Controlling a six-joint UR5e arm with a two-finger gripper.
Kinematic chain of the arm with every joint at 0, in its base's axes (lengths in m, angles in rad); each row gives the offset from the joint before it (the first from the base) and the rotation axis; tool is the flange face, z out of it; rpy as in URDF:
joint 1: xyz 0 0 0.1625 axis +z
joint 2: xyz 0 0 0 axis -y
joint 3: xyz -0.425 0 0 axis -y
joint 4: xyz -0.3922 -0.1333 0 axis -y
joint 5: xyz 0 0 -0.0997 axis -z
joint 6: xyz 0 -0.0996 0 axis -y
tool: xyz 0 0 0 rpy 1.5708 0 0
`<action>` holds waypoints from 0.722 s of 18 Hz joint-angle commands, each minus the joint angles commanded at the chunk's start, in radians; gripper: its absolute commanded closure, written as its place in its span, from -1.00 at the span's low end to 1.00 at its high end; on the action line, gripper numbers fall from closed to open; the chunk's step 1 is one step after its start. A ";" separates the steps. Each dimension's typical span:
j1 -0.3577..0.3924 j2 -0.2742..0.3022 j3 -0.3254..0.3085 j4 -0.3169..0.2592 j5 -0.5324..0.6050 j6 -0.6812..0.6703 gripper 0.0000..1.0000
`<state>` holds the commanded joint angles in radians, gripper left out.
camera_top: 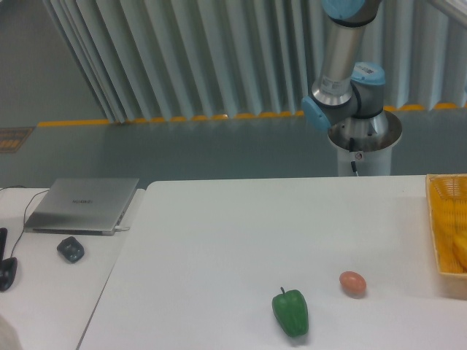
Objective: Place the red pepper on the table
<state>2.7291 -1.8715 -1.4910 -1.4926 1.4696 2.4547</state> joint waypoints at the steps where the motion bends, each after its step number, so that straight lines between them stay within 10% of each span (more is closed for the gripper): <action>1: -0.015 0.002 0.000 0.000 0.000 -0.025 0.10; 13: -0.215 0.000 -0.005 0.018 -0.066 -0.581 0.10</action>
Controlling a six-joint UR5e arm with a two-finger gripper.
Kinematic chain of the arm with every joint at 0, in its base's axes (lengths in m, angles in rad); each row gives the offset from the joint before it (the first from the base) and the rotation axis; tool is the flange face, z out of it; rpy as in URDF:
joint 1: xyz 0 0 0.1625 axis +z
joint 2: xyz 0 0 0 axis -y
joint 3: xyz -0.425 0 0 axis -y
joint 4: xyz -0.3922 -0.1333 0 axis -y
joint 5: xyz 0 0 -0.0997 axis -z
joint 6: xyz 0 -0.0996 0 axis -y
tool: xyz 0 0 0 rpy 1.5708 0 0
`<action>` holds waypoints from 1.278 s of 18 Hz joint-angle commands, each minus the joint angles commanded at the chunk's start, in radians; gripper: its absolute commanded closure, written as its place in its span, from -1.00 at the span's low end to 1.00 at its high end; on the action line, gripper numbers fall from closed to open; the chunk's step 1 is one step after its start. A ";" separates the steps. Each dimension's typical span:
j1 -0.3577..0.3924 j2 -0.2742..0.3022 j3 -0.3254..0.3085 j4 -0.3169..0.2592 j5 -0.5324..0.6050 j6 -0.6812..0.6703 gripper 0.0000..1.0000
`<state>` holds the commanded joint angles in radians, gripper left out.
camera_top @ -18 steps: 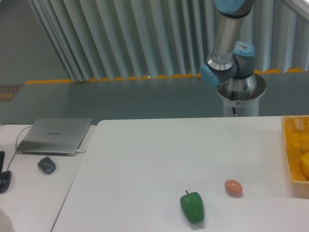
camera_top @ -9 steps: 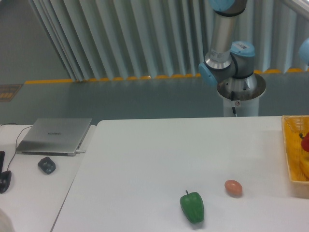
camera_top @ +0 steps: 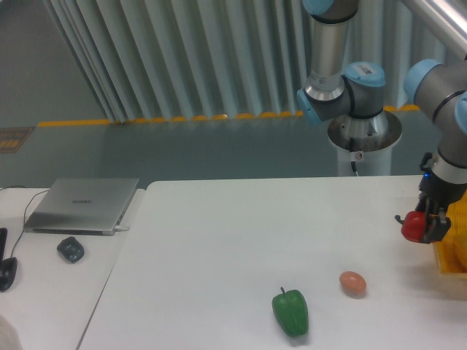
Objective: Place the red pepper on the table
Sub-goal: 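Lift the red pepper out of the basket and lower it onto the table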
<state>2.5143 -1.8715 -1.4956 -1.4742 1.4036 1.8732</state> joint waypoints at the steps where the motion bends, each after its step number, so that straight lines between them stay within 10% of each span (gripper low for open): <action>1: -0.006 -0.002 -0.009 0.018 0.000 -0.008 0.10; 10: -0.046 -0.020 -0.090 0.181 0.009 -0.151 0.10; 23: -0.057 -0.071 -0.111 0.184 0.049 -0.160 0.02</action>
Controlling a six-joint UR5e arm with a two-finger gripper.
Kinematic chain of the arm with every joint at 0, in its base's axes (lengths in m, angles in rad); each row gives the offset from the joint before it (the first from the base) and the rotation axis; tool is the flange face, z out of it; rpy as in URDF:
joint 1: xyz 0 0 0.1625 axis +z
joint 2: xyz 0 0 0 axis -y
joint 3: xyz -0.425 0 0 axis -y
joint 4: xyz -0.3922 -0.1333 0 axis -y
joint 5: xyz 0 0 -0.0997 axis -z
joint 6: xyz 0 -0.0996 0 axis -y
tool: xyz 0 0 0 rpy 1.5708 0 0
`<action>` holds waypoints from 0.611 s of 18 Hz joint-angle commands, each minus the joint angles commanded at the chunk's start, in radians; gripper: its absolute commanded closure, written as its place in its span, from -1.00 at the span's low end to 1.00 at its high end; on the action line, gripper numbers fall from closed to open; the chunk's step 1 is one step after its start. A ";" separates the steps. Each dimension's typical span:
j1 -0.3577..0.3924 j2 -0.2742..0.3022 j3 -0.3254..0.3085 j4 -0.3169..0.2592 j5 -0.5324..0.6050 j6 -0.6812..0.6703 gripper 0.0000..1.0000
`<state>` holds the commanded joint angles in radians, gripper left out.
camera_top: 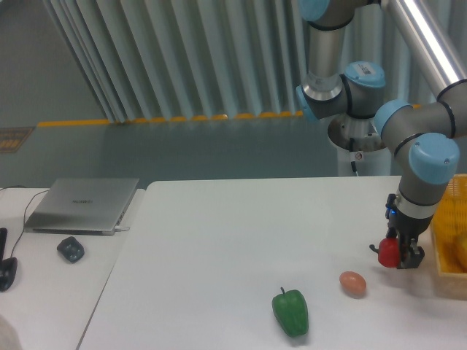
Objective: Place the red pepper on the table
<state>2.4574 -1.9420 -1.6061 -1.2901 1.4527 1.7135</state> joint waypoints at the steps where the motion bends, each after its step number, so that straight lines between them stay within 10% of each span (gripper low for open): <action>1: -0.006 -0.002 -0.002 0.002 0.003 -0.002 -0.01; 6: -0.018 -0.011 -0.002 0.002 0.023 -0.011 -0.11; 11: -0.020 -0.014 -0.002 0.005 0.026 0.002 -1.00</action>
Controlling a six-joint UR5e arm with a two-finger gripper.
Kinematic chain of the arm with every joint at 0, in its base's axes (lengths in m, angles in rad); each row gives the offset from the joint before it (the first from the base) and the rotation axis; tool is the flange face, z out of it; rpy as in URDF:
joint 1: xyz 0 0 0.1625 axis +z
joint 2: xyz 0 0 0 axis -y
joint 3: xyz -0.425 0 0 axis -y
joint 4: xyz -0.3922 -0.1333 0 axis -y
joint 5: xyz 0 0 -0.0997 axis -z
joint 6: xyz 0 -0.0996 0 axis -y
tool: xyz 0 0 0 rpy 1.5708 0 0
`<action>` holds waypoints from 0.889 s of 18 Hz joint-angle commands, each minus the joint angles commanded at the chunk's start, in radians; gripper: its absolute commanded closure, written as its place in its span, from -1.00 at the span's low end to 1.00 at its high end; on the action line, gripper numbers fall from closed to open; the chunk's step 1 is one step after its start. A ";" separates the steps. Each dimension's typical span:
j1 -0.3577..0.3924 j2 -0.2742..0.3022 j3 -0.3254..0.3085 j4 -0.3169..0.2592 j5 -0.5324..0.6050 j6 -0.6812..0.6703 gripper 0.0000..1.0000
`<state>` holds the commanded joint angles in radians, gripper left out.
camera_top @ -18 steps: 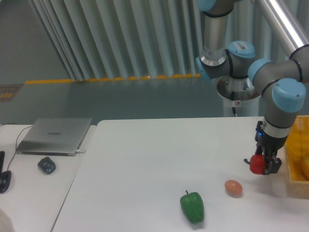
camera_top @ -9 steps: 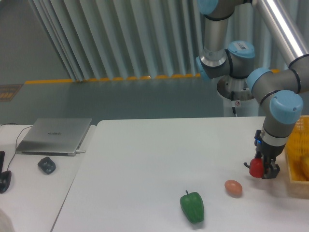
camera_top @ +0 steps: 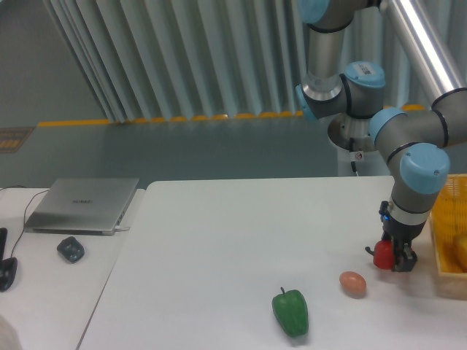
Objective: Place the red pepper on the table
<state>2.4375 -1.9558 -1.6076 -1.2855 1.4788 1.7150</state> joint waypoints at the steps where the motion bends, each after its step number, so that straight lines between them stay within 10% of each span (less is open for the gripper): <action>1: 0.002 0.003 0.000 0.003 0.000 0.002 -1.00; 16: -0.002 0.063 0.021 0.072 -0.002 0.003 -1.00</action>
<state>2.4360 -1.8930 -1.5861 -1.2134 1.4772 1.7181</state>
